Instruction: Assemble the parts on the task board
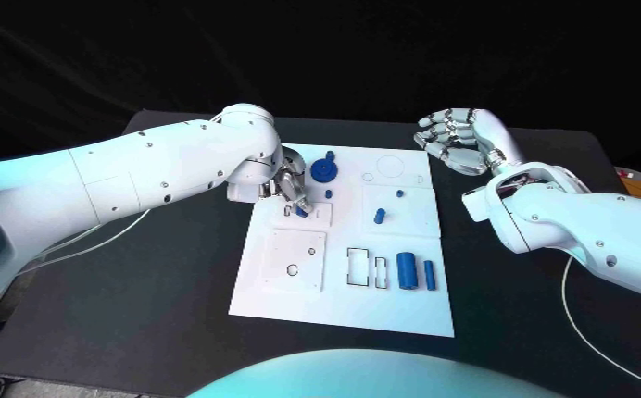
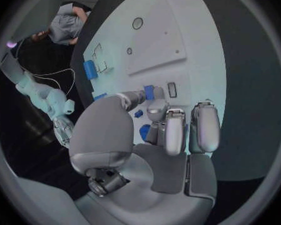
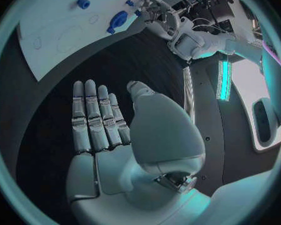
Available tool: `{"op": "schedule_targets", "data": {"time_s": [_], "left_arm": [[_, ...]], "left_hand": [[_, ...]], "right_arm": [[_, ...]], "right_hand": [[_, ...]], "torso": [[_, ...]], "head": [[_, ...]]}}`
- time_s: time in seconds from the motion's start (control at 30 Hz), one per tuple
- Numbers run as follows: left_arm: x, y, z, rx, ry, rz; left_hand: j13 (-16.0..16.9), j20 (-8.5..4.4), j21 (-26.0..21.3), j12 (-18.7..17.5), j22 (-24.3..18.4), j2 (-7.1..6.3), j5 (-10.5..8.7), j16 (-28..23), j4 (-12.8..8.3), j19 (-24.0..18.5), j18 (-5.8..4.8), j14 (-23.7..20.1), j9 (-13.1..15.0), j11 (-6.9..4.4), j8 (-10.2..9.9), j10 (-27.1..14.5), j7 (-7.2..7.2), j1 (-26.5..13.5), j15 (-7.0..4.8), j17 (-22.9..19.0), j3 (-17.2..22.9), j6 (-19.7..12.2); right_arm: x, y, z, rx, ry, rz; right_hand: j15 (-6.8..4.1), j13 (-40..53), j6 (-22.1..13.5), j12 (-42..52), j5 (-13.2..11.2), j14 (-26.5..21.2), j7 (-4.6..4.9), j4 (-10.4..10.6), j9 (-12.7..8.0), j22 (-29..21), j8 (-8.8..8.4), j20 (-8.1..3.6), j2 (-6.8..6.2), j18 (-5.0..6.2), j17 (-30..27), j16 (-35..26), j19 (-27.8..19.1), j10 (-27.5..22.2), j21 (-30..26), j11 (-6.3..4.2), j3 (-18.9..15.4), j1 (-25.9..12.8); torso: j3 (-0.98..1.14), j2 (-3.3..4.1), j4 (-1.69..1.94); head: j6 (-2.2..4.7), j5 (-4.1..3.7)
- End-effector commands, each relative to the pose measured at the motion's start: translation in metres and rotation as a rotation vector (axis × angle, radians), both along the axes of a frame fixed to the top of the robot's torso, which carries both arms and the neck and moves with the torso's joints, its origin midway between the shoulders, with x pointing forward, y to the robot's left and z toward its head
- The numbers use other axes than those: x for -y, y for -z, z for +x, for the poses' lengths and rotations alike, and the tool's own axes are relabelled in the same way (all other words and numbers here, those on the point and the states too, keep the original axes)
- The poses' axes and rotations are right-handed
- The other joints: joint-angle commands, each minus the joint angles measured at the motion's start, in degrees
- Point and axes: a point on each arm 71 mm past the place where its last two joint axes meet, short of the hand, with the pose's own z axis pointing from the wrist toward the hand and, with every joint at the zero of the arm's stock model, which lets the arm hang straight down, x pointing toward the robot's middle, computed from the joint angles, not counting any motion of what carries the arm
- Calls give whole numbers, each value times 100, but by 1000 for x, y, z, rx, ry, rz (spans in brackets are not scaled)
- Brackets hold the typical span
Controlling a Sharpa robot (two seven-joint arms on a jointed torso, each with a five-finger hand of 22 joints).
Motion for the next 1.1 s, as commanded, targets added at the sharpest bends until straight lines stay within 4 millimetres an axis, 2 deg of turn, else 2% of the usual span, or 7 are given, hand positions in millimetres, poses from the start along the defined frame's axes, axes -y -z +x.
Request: {"op": "schedule_targets", "data": {"time_s": [0.03, 0.47, 0.7, 0.83, 0.93, 0.97, 1.1], "left_arm": [[2, 4, -1, -12, 16, 20], [6, 5, 1, -15, 12, 20], [7, 7, 1, -24, 13, 21], [7, 8, 1, -31, 12, 20], [7, 8, 1, -35, 11, 19], [7, 9, 1, -36, 11, 18], [6, 9, 1, -36, 7, 17]], "left_hand": [[5, 6, 20, 38, -2, -15, 11, 18, -1185, 25, -45, 436, 10, 12, 20, 37, -21, 46, -36, 869, 1224, 13], [-21, 12, 3, 30, -24, 110, -44, 14, -982, 9, -41, 434, 99, 23, 25, 18, -19, -116, -27, 862, 1153, -19], [-39, 14, -2, 24, -25, 159, -53, 13, -890, 8, -40, 433, 135, 22, 26, 0, -24, -180, -27, 861, 1087, -29], [-30, 13, -6, 32, -30, 145, -54, 14, -858, 5, -39, 434, 149, 19, 24, 0, -28, -211, -28, 862, 1049, -33], [-17, 9, -12, 47, -32, 99, -55, 13, -756, 4, -39, 433, 177, 7, 19, 0, -47, -301, -36, 861, 913, -23], [-14, 4, -13, 52, -27, 76, -58, 15, -651, 10, -40, 434, 191, -2, 8, -5, -60, -380, -43, 865, 791, -10], [3, -10, -19, 68, -28, 15, -55, 15, -467, 13, -40, 434, 207, -17, -21, -8, -79, -491, -56, 865, 569, 23]], "right_arm": [[-2, 0, -1, 1, -18, -5], [-1, 0, -1, 1, -18, -5], [-1, 0, -1, 1, -18, -5], [0, 0, -1, 0, -17, -5], [0, 0, -1, 0, -17, -5], [0, 0, -1, 0, -17, -5], [0, 0, -1, 1, -17, -6]], "right_hand": [[20, -5, -44, -23, 37, -9, 316, -5, -7, -5, 36, 33, -42, 18, -5, -12, 5, -21, -40, 34, 33, -21], [21, -10, -46, -23, 38, -9, 316, -6, -8, -10, 38, 34, -42, 18, -8, -16, 4, -22, -42, 34, 34, -21], [21, -10, -46, -23, 38, -9, 316, -6, -8, -10, 38, 34, -42, 18, -8, -16, 4, -22, -42, 34, 34, -21], [22, -15, -47, -22, 38, -10, 317, -7, -9, -15, 40, 35, -43, 18, -10, -20, 4, -23, -45, 35, 34, -22], [22, -15, -47, -22, 38, -10, 317, -7, -9, -15, 40, 35, -43, 18, -10, -20, 4, -23, -45, 35, 34, -22], [22, -15, -47, -22, 38, -10, 317, -7, -9, -15, 40, 35, -43, 18, -10, -20, 4, -23, -45, 35, 34, -22], [23, -21, -50, -22, 36, -12, 317, -6, -10, -20, 42, 36, -46, 17, -14, -25, 3, -25, -48, 36, 32, -25]], "torso": [[-1, 2, -3], [4, -3, 3], [0, -4, -6], [0, -3, -3], [2, -4, 0], [2, -3, -1], [1, -2, 0]], "head": [[4, -6], [-5, -33], [-4, -34], [-6, -40], [-9, -42], [-9, -42], [-6, -44]]}}
